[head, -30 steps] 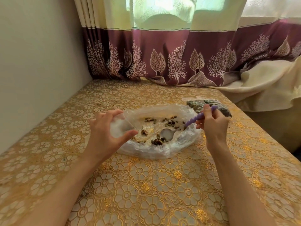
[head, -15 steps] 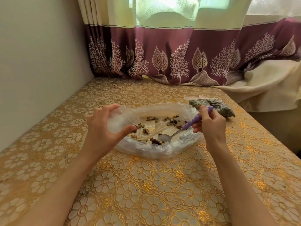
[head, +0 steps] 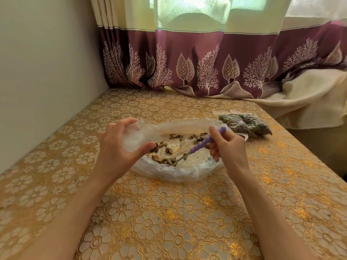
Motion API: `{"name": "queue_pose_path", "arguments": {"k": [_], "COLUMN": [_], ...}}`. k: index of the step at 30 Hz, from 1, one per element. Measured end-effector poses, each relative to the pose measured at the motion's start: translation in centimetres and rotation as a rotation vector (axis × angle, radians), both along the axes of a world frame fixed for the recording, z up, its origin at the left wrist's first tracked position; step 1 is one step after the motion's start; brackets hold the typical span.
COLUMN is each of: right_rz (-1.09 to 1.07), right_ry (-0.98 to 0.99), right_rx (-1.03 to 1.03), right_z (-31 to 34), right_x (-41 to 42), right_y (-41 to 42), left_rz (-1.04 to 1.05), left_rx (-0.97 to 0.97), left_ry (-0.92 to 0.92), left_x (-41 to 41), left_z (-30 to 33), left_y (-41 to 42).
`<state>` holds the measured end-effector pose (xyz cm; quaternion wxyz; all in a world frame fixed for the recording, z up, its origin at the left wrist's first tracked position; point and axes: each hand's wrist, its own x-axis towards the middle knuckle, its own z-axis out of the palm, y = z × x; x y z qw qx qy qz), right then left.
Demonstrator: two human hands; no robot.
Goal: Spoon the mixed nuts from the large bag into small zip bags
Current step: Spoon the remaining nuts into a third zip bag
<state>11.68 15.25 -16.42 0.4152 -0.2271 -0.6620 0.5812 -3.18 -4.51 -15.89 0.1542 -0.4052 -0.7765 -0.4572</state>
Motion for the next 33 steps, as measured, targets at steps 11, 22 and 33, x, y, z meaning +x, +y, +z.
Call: {"name": "queue_pose_path", "arguments": {"k": [11, 22, 33], "right_rz": [-0.080, -0.243, 0.028], "right_ry": [-0.023, 0.217, 0.334], "right_rx": [-0.128, -0.059, 0.018], "right_z": [0.2, 1.1, 2.1], "right_x": [0.1, 0.2, -1.1], "right_y": [0.3, -0.4, -5.1], "left_rz": [-0.006, 0.011, -0.038], "left_rx": [-0.032, -0.236, -0.131], "left_ry": [0.036, 0.180, -0.024], "left_x": [0.1, -0.4, 0.3], "left_z": [0.2, -0.6, -0.7], "left_y": [-0.1, 0.3, 1.1]}}
